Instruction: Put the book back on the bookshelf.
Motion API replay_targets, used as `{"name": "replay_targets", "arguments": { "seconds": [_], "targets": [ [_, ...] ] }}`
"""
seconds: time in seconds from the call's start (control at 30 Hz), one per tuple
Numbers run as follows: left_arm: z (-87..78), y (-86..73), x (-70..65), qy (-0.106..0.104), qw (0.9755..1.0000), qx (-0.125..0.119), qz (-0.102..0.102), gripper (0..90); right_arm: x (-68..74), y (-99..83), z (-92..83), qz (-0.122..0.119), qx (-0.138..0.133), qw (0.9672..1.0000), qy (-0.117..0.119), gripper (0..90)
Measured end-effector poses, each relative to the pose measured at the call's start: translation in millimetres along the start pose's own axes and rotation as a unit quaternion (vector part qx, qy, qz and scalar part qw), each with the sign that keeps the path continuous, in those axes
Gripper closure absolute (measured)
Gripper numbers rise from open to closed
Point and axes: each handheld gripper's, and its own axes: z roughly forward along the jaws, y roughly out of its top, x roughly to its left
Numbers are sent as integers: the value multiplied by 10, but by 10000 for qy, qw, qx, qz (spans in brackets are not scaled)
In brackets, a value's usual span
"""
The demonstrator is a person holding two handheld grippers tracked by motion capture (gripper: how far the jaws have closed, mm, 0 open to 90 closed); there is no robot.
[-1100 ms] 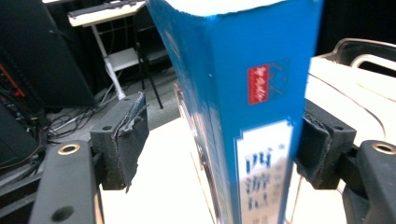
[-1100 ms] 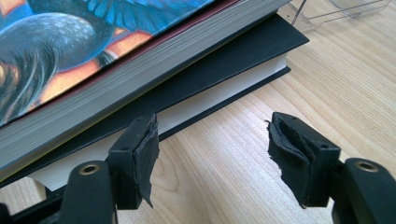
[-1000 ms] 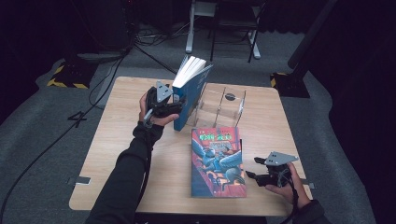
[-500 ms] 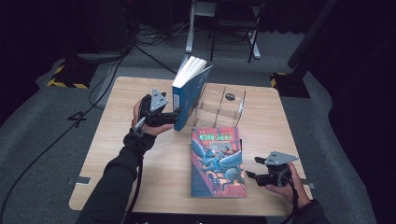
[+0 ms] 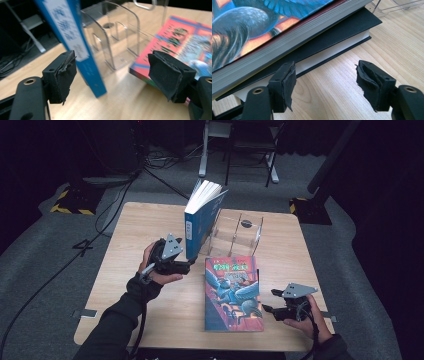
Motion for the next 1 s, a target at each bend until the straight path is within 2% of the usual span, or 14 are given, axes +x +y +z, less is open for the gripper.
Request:
{"name": "replay_targets", "arguments": {
  "seconds": [0.2, 0.4, 0.5, 0.57, 0.73, 0.83, 0.9, 1.0],
  "targets": [
    [-23, -194, -171, -334, 9991, 238, 99, 224, -5, 17, -54, 43, -84, 10000, -12, 326],
    [-49, -419, -288, -385, 9976, 553, 154, 214, 15, 39, -79, 27, -102, 9999, -3, 319],
    [-72, -494, -332, -486, 9966, 648, 167, 213, 30, 55, -89, 11, -96, 10000, 6, 312],
    [-80, -546, -364, -609, 9956, 702, 129, 214, 39, 67, -99, -9, -112, 9999, 9, 306],
    [-76, -683, -483, -781, 9921, 945, 247, 215, 62, 96, -139, -41, -168, 9998, 59, 306],
    [-59, -753, -528, -888, 9906, 1016, 203, 218, 101, 122, -161, -137, -183, 9997, 110, 304],
    [-44, -802, -570, -940, 9892, 1104, 222, 218, 109, 127, -168, -140, -193, 9996, 115, 303],
    [-27, -874, -646, -1068, 9856, 1279, 281, 219, 136, 152, -196, -174, -243, 9993, 213, 295]
  ]
}}
